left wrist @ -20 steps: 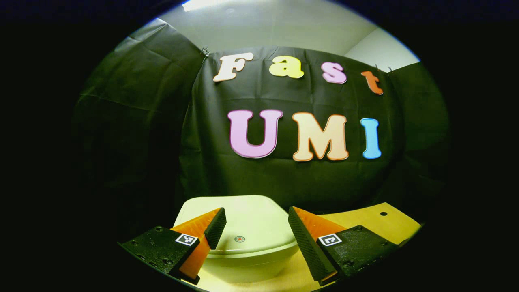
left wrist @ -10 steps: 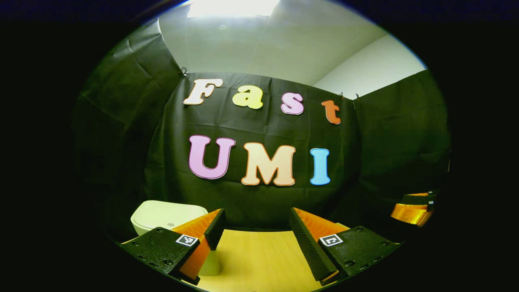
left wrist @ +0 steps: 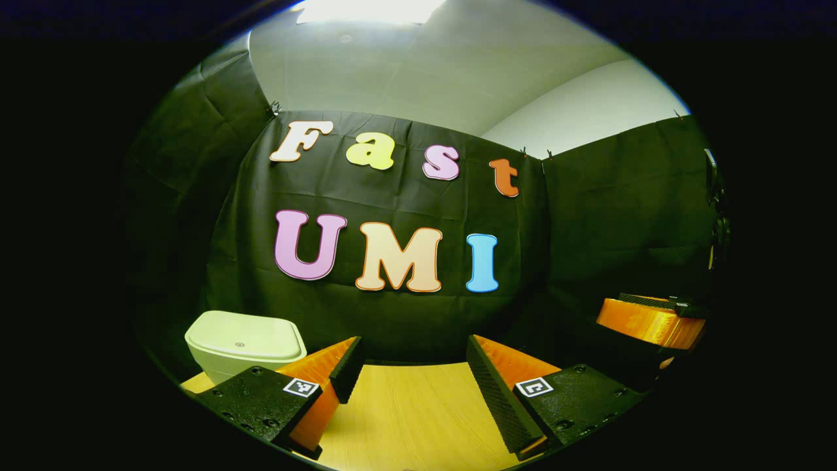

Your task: Press the lid of the desktop garbage bin to open it, pick up the crumpled paper on the desktop and throw it into the bin, then pick up the pop can on the desktop and drop it into the bin, and finally close the garbage bin lid.

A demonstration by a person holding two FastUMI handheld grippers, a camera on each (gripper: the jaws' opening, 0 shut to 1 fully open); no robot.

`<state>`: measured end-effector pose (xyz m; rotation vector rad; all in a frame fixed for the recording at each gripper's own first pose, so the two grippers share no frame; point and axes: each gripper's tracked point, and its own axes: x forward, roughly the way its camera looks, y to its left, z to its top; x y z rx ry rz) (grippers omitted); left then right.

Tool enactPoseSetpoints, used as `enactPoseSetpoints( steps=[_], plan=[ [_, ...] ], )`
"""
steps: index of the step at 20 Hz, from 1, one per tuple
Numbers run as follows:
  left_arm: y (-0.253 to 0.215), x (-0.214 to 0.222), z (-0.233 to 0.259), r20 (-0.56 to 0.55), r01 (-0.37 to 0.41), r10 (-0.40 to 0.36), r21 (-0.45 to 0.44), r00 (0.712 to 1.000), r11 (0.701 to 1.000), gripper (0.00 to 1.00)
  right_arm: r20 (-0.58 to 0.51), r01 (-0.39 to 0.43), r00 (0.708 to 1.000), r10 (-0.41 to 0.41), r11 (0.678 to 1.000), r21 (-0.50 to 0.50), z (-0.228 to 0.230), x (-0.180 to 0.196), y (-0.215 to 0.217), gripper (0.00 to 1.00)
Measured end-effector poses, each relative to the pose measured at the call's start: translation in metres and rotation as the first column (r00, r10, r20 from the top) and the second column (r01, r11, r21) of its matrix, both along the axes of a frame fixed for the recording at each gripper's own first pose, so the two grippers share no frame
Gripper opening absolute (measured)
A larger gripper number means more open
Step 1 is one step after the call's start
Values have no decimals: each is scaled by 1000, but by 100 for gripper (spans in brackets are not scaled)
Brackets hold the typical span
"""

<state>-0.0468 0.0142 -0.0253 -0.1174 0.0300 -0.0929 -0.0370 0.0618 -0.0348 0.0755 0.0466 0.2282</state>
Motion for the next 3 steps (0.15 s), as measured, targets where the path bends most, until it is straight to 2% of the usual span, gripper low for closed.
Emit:
enactPoseSetpoints(
  steps=[3],
  plan=[
    [-4,0,1,7,19,-19,14,1000,1000,93,20,1,1000,-1,1000,15,7,5,4,97]
  ],
)
